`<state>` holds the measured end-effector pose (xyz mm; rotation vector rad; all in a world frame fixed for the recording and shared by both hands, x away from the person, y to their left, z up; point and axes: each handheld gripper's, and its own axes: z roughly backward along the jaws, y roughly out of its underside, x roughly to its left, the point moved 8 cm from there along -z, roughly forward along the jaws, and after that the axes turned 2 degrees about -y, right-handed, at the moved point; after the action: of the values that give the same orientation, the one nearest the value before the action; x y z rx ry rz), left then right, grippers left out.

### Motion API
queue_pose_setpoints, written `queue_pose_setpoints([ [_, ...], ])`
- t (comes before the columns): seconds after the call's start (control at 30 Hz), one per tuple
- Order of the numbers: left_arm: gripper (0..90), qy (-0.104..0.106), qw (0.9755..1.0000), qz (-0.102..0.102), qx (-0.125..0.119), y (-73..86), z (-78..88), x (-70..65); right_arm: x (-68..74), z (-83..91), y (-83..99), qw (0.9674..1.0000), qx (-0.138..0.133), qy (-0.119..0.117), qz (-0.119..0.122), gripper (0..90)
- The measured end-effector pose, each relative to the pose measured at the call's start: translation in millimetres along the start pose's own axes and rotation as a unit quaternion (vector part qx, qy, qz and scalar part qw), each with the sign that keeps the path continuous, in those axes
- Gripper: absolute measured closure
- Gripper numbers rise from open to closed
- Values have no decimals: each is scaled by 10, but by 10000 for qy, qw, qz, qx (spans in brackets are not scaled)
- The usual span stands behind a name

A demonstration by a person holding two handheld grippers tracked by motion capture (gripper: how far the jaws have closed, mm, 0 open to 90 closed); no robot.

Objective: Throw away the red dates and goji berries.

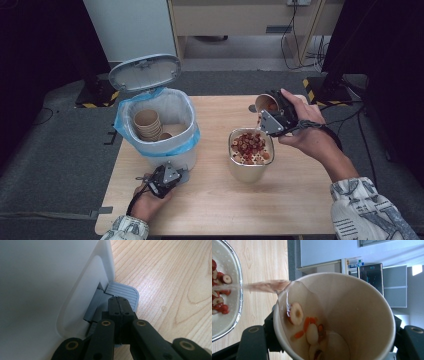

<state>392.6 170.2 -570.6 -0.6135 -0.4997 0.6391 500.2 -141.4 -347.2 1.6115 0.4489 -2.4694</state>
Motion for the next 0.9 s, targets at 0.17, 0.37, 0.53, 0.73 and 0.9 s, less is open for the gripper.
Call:
queue_pose_setpoints([
  [0.17, 899, 4, 10000, 1, -6, 0, 0, 0, -7, 8, -20, 9999, 22, 62, 108, 281],
  [0.37, 899, 3, 10000, 3, -6, 0, 0, 0, -4, 4, -29, 9999, 15, 78, 129, 280],
  [0.53, 899, 2, 10000, 2, -4, 0, 0, 0, -13, 8, -21, 9998, 30, 116, 135, 280],
  [0.73, 899, 2, 10000, 2, -5, 0, 0, 0, -12, 4, -32, 9998, 20, 113, 163, 281],
  [0.9, 899, 3, 10000, -1, -3, 0, 0, 0, -39, 19, -39, 9996, 53, 153, 221, 281],
])
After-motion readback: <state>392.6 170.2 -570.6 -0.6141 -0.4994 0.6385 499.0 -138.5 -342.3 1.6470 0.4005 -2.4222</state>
